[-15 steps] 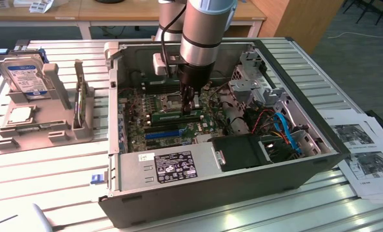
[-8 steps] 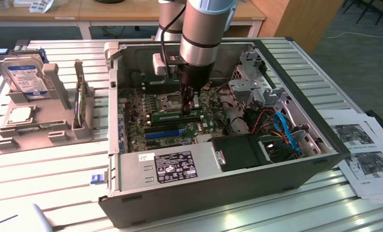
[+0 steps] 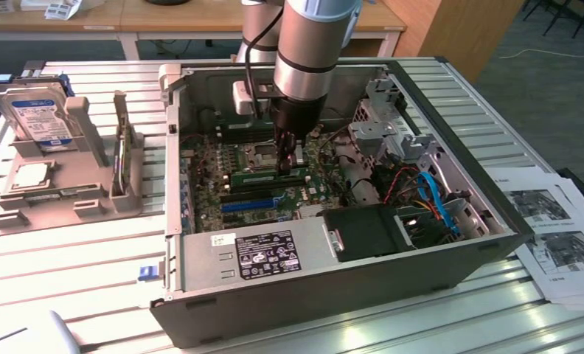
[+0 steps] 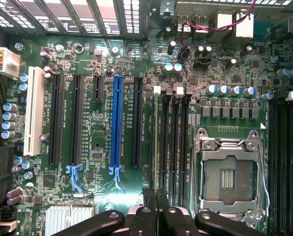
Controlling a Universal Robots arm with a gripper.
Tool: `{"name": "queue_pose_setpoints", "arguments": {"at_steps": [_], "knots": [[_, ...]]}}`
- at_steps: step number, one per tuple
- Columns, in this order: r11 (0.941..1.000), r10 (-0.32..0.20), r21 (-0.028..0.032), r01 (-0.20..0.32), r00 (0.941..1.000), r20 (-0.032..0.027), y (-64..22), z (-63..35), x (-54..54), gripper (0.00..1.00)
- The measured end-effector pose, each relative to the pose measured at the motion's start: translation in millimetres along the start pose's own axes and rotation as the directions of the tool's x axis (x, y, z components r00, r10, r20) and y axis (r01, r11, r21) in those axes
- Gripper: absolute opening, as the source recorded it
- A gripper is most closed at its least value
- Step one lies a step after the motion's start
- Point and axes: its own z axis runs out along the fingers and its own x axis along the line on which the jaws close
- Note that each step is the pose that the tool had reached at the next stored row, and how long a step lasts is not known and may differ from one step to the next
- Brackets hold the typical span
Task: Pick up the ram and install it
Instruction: 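Insert the ram into the slot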
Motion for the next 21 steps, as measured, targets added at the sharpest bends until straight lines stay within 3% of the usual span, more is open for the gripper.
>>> {"name": "queue_pose_setpoints", "arguments": {"at_steps": [5,8,10,21], "knots": [[1.0,0.0,0.0001,0.0,1.0,0.0,0.0,-0.8,0.0,0.12],[1.0,0.0,-0.0003,0.0,1.0,-0.0067,0.1,-1.0,0.0,0.12],[1.0,0.0,-0.0003,0.0,1.0,-0.0082,0.1,-1.0,0.1,0.12],[1.0,0.01,0.0,-0.01,0.9999,-0.0078,0.0,-0.5,-0.1,0.12]]}}
